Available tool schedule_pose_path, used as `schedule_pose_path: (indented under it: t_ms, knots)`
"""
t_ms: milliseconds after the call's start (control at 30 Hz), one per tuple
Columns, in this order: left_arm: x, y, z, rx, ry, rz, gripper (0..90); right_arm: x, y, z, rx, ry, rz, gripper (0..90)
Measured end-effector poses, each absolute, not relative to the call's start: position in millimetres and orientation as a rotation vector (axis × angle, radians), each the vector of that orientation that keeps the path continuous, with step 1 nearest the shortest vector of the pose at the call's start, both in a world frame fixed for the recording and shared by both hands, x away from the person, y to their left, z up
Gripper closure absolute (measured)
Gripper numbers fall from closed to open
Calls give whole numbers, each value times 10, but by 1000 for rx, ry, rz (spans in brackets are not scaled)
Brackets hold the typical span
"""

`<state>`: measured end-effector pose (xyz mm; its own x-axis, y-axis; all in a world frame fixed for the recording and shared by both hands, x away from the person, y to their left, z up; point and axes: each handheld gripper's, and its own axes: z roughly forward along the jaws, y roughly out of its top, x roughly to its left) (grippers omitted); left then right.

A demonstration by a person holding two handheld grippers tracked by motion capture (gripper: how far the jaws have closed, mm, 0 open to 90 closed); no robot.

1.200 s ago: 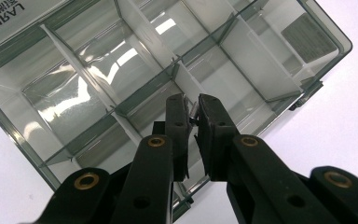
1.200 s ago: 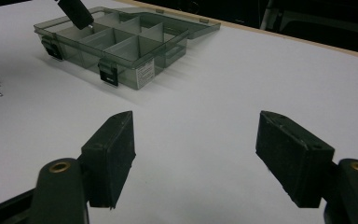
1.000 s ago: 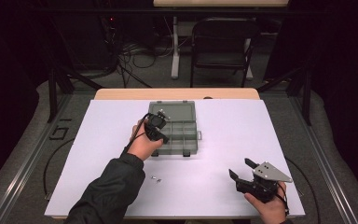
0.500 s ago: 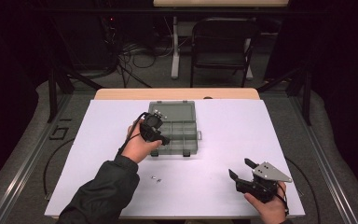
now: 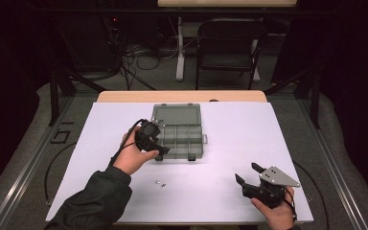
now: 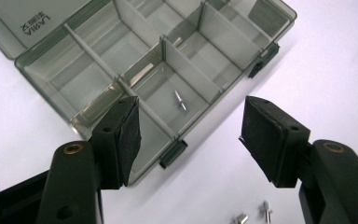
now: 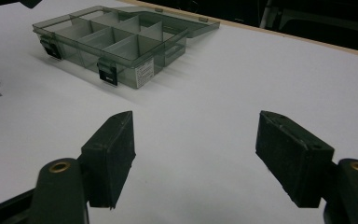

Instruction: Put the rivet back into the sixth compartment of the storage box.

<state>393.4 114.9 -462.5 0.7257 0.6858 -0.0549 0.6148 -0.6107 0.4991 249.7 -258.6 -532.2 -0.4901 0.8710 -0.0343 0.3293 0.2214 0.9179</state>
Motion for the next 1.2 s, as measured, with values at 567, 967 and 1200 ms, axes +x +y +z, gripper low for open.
schedule_pose_path:
  t_ms: [567,967,1200]
  knots:
    - [3663,1443,-4632,2444,972,185,379,2497,-2580,-5323,1100,1939,1249,278]
    - [3550,1595,-4683,2436,987,183,380,2496,-2575,-5324,1099,1940,1246,278]
    - [3507,1619,-4717,2438,984,180,380,2495,-2576,-5324,1101,1941,1245,278]
